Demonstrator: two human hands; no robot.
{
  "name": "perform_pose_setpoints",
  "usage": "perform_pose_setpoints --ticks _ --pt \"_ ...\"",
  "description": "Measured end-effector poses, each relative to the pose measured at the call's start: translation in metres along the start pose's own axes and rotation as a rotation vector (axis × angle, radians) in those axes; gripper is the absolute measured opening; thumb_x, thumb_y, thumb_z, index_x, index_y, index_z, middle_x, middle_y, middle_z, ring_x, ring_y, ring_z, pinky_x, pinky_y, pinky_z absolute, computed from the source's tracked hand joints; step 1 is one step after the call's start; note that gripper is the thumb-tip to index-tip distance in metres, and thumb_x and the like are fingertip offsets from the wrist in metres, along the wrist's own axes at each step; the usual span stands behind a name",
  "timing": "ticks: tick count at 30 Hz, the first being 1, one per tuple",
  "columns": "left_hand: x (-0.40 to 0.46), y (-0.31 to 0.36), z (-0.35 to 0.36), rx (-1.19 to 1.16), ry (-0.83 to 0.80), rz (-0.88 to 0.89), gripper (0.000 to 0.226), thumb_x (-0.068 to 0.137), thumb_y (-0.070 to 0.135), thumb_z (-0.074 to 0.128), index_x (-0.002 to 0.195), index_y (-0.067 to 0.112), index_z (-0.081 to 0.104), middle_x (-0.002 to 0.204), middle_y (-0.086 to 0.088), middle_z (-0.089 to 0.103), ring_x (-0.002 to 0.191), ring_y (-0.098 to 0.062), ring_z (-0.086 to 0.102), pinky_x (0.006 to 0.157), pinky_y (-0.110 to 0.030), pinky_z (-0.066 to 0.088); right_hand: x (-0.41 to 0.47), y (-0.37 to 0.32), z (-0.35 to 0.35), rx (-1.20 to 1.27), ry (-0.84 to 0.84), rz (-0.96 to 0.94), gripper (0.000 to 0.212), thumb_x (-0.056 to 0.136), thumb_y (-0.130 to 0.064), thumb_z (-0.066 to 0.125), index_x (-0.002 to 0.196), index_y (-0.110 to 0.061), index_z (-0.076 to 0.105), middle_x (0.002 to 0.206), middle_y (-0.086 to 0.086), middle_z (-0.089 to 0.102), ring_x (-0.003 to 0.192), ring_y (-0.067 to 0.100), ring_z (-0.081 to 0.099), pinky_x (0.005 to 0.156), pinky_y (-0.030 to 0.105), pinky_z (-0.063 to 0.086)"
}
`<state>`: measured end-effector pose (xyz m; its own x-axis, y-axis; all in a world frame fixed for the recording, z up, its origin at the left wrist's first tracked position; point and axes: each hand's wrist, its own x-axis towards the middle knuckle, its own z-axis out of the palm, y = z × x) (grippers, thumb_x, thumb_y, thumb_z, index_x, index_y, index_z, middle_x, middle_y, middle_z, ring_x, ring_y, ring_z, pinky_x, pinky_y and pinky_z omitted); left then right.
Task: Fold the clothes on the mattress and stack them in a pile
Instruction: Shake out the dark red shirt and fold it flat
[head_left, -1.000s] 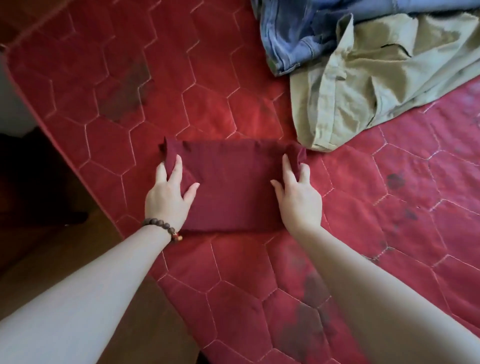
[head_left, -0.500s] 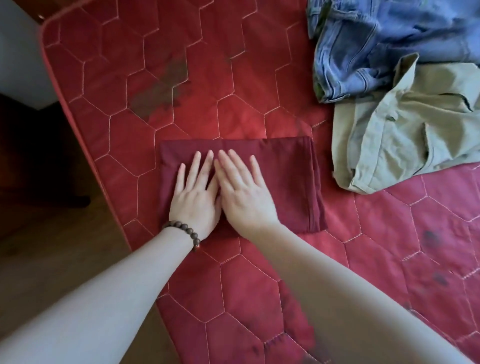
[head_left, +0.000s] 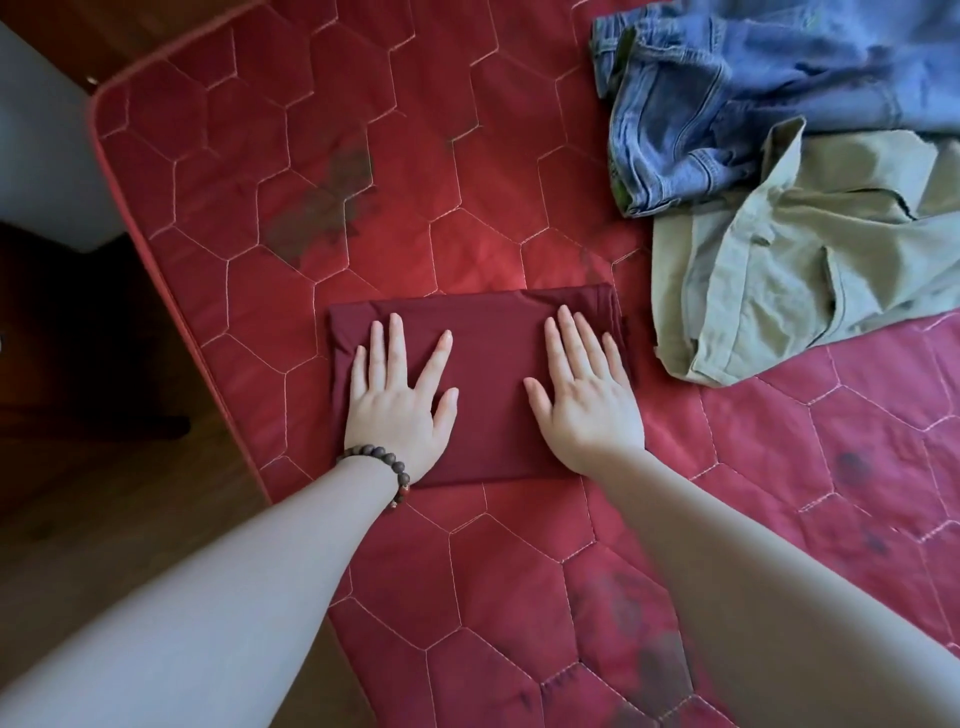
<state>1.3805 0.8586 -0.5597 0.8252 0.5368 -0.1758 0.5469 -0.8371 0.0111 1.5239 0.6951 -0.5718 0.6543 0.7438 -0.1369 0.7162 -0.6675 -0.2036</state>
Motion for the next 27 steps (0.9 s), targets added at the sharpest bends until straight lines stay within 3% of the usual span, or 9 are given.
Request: perform_pose_setpoints --ticks 4,7,10,16,24,27 --pt "0.002 0.001 -0.017 -0.043 -0.131 -0.017 0.064 0.096 0.052 0.030 0.153 0.037 0.005 0.160 -0.017 -0.007 0.148 -0.032 -0.005 0.120 -0.048 0.003 0.001 0.002 -0.015 0.052 -0.072 -0.026 0.066 0.101 -0.048 0.025 0.154 -0.012 0.011 0.163 0.003 0.002 0.149 0.015 -0.004 0.120 0.034 -0.005" --pt "-0.001 0.024 -0.047 -0.192 -0.140 0.004 0.063 0.098 0.047 0.033 0.154 0.029 0.009 0.161 -0.015 0.003 0.148 -0.029 0.007 0.120 -0.046 0.008 -0.011 0.000 -0.042 0.169 0.018 0.015 0.058 0.102 -0.039 0.032 0.151 -0.008 0.025 0.161 0.005 0.012 0.149 0.016 0.002 0.121 0.034 0.000" --pt "-0.013 0.072 -0.082 -0.307 -0.100 0.131 0.062 0.099 0.042 0.036 0.153 0.022 0.014 0.159 -0.010 0.017 0.147 -0.024 0.014 0.120 -0.042 0.014 -0.043 0.004 -0.076 0.279 0.132 0.087 0.052 0.102 -0.031 0.041 0.146 -0.004 0.037 0.157 0.010 0.026 0.148 0.021 0.014 0.121 0.035 0.006" --pt "-0.052 0.196 -0.130 -0.322 -0.059 0.407 0.058 0.098 0.041 0.036 0.152 0.021 0.024 0.156 -0.004 0.028 0.146 -0.018 0.018 0.118 -0.040 0.016 -0.157 0.065 -0.133 0.284 0.234 0.359 0.050 0.100 -0.028 0.046 0.145 -0.006 0.040 0.155 0.010 0.032 0.147 0.023 0.017 0.121 0.037 0.004" --pt "-0.135 0.358 -0.140 -0.286 -0.140 0.746 0.057 0.098 0.042 0.037 0.150 0.021 0.030 0.154 -0.003 0.033 0.146 -0.017 0.020 0.119 -0.040 0.011 -0.358 0.170 -0.171 0.195 0.324 0.828 0.044 0.097 -0.024 0.055 0.136 -0.004 0.052 0.143 0.016 0.048 0.140 0.032 0.035 0.116 0.051 0.025" --pt "-0.153 0.409 -0.131 -0.233 -0.154 0.859 0.058 0.097 0.044 0.034 0.150 0.021 0.028 0.155 -0.003 0.033 0.146 -0.017 0.019 0.119 -0.040 0.011 -0.410 0.205 -0.171 0.144 0.332 0.942 0.043 0.097 -0.026 0.048 0.129 0.000 0.058 0.135 0.020 0.054 0.131 0.038 0.045 0.108 0.056 0.035"
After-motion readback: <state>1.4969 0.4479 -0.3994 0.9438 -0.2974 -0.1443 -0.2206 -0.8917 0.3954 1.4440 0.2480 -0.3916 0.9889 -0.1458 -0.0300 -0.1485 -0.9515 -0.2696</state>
